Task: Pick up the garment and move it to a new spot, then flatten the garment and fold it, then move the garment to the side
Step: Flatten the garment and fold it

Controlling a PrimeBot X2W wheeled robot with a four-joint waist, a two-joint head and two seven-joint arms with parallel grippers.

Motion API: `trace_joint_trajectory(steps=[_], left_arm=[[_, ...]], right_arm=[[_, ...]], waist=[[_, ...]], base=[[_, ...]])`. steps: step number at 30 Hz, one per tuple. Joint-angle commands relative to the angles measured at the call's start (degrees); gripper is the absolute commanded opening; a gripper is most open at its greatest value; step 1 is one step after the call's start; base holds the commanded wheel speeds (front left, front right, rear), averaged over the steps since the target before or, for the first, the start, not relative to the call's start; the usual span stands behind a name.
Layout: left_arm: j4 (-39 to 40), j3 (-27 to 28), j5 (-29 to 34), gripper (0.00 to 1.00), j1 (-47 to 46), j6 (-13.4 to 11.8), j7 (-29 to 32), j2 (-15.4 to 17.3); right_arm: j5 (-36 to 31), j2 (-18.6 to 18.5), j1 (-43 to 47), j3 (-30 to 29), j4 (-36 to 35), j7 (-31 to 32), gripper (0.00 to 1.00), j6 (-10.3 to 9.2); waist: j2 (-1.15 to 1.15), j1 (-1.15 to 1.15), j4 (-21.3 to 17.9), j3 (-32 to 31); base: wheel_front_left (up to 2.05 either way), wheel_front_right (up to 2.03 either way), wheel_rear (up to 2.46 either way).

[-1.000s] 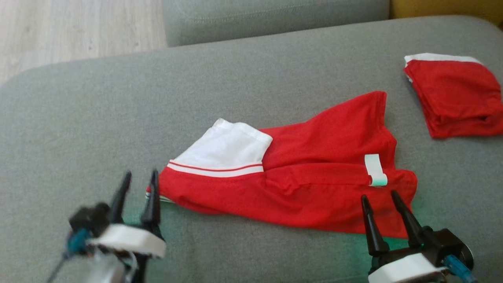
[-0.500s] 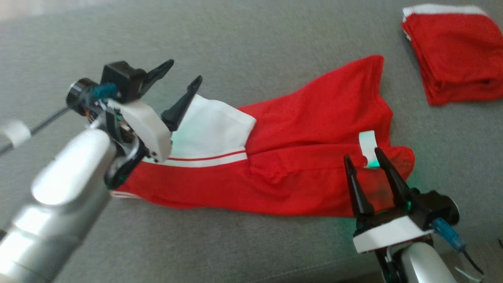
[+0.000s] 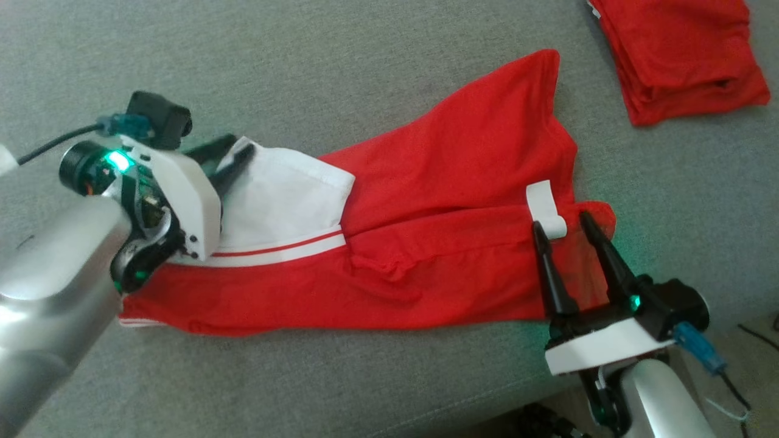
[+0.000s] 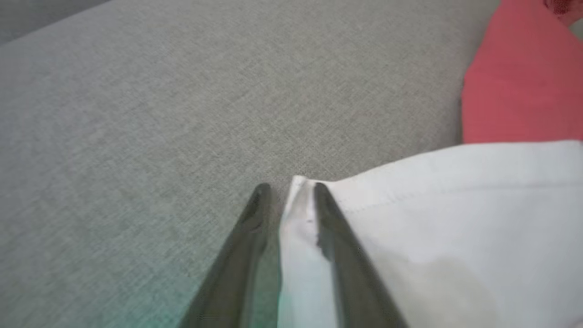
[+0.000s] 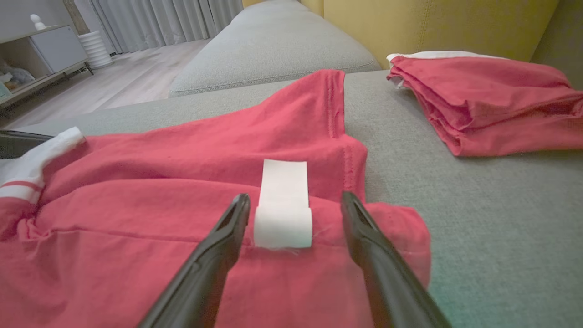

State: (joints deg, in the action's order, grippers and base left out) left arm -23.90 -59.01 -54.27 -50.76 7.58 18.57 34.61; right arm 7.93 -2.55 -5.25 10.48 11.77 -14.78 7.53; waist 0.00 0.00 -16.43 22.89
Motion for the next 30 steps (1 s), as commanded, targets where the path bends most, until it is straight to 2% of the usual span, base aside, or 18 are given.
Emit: trace_joint_trajectory(steps=[1, 5, 15, 30], left_arm=[[1.78, 0.30, -0.43, 0.00, -2.04, -0.09, -0.09, 2.62], [3.14, -1.76, 0.11, 0.00, -3.94, -0.09, -4.93, 4.88], [3.74, -2.85, 0.91, 0.00, -5.93, -0.09, -14.56, 8.41], [4.47, -3.82, 0.01, 0.00, -5.71, -0.09, -16.27, 9.61]], right_arm=[[0.33, -0.32, -1.08, 1.09, -1.74, -0.22, 1.00, -0.04], [0.07, -0.32, -0.73, 0.46, -1.49, -0.22, 1.00, -0.04], [2.30, -1.01, 2.95, -5.16, 1.71, -0.22, 1.00, -0.04], [9.24, -1.79, 0.75, -6.63, 8.02, -0.22, 1.00, -0.04]], waist=[[0.00, 0.00, 0.05, 0.07], [0.00, 0.00, 0.28, -0.41], [0.00, 0.00, 2.31, -3.98], [0.00, 0.00, 4.33, -5.30]], base=[[0.00, 0.00, 0.00], [0.00, 0.00, 0.00], [0.00, 0.00, 0.00], [0.00, 0.00, 0.00]])
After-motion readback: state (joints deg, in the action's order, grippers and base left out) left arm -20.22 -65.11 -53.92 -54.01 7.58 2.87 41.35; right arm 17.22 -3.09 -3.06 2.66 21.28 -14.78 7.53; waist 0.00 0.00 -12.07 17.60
